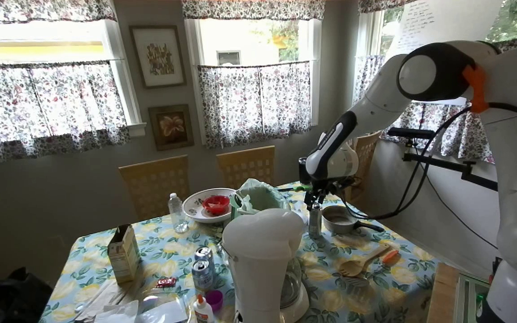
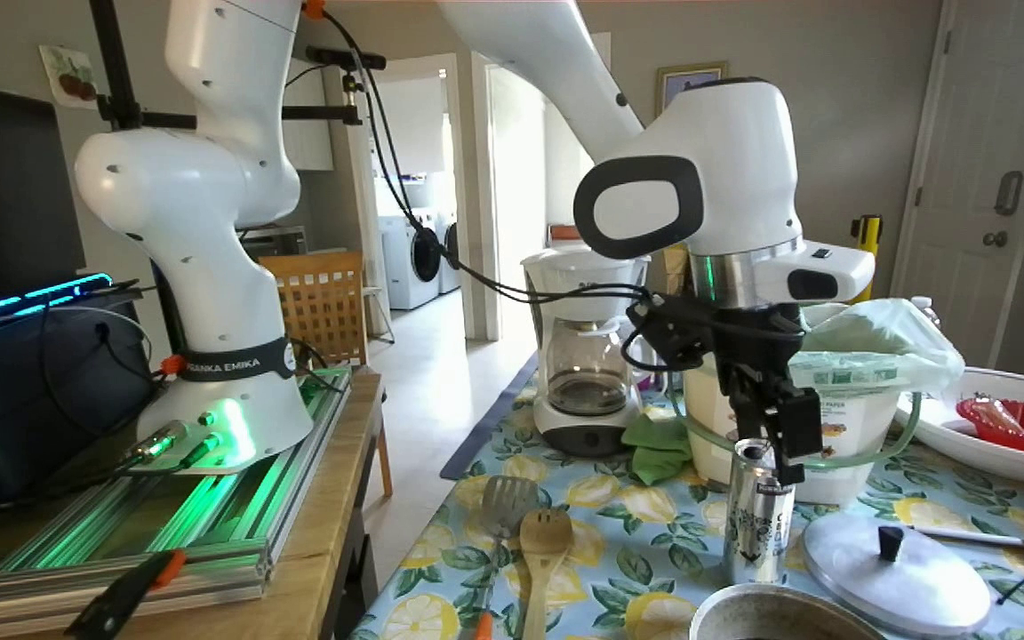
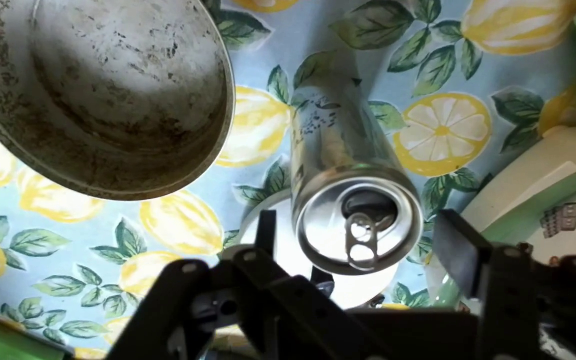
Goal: Pick up the 2 bottles and throw them in the bin
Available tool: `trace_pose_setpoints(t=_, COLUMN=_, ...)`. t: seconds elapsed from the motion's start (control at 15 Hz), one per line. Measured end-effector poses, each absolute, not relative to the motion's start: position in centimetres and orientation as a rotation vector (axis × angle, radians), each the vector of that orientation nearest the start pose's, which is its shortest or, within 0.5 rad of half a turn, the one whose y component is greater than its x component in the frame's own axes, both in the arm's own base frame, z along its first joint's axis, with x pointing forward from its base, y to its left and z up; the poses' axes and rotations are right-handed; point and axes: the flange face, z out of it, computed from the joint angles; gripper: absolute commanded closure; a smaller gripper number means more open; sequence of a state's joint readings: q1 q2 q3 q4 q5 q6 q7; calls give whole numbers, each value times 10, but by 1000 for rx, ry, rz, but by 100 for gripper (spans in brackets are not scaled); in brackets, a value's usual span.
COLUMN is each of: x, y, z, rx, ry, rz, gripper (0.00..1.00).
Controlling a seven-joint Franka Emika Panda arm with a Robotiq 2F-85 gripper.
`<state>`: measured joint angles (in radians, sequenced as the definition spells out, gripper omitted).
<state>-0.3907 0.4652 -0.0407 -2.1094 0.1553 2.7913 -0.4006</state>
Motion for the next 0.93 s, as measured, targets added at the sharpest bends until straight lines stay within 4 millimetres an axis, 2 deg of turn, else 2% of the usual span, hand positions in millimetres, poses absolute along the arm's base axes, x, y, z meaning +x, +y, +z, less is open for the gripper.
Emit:
trace_pose_setpoints(t=0.13, x=544, y=-257, z=213, rx=-3160, ry=244, rz=-349, gripper=62)
trace_pose_setpoints(t=0.6, x=550, y=-257, z=221, rx=-3169, ry=214, rz=-364, gripper=62)
trace_pose_setpoints(t=0.73, x=551, y=-256, z=238, rx=-3170, ry=197, rz=-381, gripper=62)
trace_pose_setpoints(t=0.93, x=550, y=-252, z=284, rx=-3201, ry=122, rz=-419, gripper=62)
